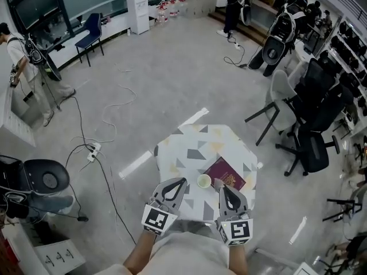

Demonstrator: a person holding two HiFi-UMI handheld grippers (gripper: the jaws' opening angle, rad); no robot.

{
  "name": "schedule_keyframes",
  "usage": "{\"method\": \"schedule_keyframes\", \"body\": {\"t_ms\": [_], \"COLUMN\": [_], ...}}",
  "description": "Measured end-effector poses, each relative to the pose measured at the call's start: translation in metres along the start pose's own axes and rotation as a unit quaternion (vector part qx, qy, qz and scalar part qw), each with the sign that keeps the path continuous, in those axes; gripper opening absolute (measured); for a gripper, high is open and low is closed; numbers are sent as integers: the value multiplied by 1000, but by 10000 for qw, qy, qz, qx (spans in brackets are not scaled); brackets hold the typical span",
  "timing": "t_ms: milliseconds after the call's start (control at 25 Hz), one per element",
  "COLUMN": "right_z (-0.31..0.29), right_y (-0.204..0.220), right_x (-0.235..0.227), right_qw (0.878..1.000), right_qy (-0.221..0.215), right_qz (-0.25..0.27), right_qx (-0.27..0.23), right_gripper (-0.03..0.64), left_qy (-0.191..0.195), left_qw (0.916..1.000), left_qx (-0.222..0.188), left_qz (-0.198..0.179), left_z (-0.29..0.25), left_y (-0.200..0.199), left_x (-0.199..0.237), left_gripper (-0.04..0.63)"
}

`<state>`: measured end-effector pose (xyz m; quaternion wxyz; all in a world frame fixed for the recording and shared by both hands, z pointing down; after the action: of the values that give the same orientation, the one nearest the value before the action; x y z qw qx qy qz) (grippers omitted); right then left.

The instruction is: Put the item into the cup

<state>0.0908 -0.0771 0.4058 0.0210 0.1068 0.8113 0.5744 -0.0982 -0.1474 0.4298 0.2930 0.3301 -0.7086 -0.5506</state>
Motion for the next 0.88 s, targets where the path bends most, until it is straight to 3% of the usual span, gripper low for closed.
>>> {"method": "schedule_keyframes", "body": {"t_ms": [320,880], "right_z": [-23,-58], "right_y": [21,69], "right_x": [-17,-50], "right_qw": [9993,9917], "right_qy": [-276,-1108], "right_qz": [-102,-177], "right_qx": [214,629], "right_gripper": [6,6], "left_qy": [-163,-590], "left_qw": [9996,9943], "left_qx": [224,821], "left_qz": [-35,331], "left_z": [-16,-55], "left_y": [10,50], "left_x": [4,-24], "left_gripper": [12,12]}}
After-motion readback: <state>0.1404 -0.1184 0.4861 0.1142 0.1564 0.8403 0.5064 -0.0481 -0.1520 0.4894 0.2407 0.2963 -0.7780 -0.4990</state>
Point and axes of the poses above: the fingertips, and each gripper's own axes: z backward along the fingers, x to its left, y out of its underside, the point moved 7 cm from there along z, backward along the fingers, and after that the axes turned 7 degrees about x, right-handed, at the moved point
